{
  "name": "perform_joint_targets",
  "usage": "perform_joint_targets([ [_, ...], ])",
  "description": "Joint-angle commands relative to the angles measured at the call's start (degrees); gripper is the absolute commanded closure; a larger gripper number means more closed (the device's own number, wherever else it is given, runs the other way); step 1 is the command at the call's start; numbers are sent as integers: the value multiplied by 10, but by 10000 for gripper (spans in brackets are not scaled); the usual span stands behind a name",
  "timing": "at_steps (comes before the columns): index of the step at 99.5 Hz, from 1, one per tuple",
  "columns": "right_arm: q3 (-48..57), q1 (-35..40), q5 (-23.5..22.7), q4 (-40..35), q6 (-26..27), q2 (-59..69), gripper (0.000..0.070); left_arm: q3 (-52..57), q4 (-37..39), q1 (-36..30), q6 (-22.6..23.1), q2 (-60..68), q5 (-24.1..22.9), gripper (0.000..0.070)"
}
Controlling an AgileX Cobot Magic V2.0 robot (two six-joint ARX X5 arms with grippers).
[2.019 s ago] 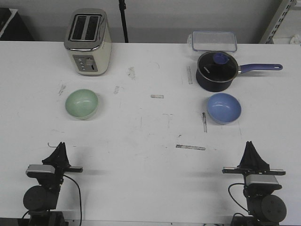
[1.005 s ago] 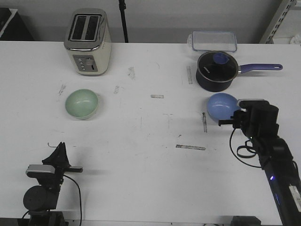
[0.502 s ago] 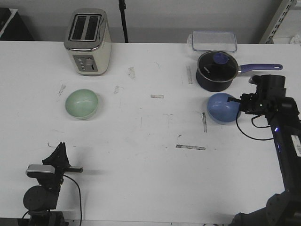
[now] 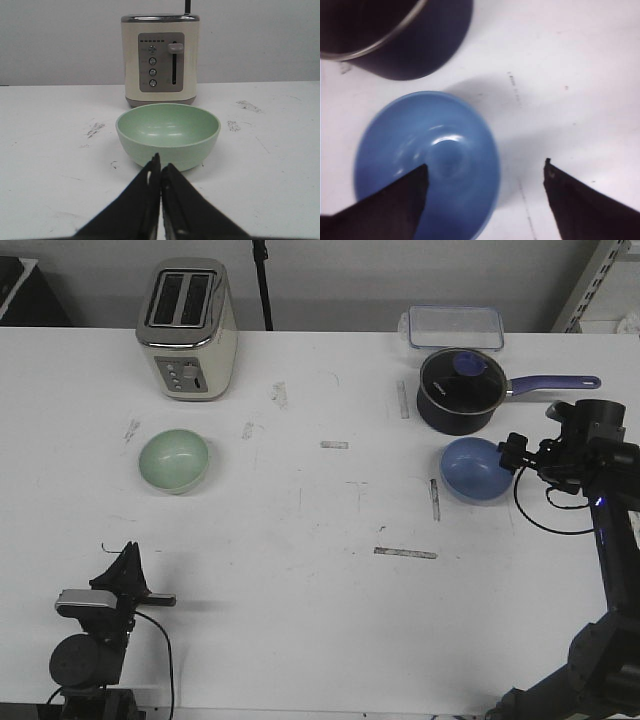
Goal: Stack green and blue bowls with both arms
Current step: 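Reach the right gripper forward to the rim of the light blue bowl, then close the right gripper on the blue bowl's rim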
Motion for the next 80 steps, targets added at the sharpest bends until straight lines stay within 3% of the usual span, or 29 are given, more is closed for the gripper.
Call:
perform_joint_targets([
  [1, 13, 0, -2, 1, 2, 23, 163, -13, 9, 0, 7, -1, -2, 699],
  [43, 12, 2, -3, 25, -2, 89, 184, -13, 9, 0, 7, -1, -2, 699],
  [60, 12, 13, -3, 29, -5, 104, 361, -13, 9, 0, 7, -1, -2, 699],
  [80, 11, 20, -2, 32, -4, 110, 479, -13, 9, 0, 7, -1, -2, 699],
])
